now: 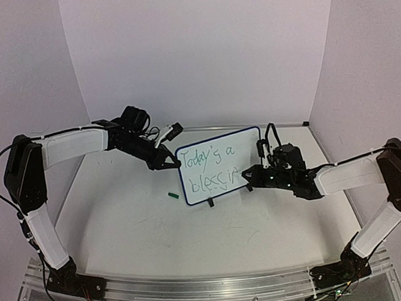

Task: Write a sentence on the whiteboard

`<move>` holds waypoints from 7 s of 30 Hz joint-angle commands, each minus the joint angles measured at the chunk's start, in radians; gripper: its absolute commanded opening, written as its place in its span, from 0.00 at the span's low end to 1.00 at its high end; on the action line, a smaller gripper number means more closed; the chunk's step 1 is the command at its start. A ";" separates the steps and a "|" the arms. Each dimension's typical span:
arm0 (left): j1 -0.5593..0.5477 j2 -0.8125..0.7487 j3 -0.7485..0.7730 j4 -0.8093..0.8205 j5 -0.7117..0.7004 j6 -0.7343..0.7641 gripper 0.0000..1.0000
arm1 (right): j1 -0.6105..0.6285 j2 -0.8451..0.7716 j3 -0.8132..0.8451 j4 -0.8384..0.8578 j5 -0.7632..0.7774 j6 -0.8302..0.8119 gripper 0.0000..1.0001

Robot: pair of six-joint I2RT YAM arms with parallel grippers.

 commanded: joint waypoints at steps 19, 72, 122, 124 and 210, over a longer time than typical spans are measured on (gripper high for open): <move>-0.002 -0.030 -0.001 -0.016 -0.040 0.036 0.00 | -0.021 -0.152 -0.033 -0.092 0.059 -0.028 0.00; -0.002 -0.033 0.000 -0.017 -0.043 0.038 0.00 | -0.073 -0.026 0.009 -0.060 0.007 -0.065 0.00; -0.001 -0.027 0.000 -0.016 -0.042 0.038 0.00 | -0.073 -0.002 -0.033 -0.056 0.050 -0.025 0.00; -0.002 -0.027 0.000 -0.017 -0.042 0.039 0.00 | -0.073 0.008 -0.030 -0.050 0.048 -0.025 0.00; -0.002 -0.019 0.003 -0.015 -0.042 0.036 0.00 | -0.073 -0.051 -0.018 0.003 0.060 0.004 0.00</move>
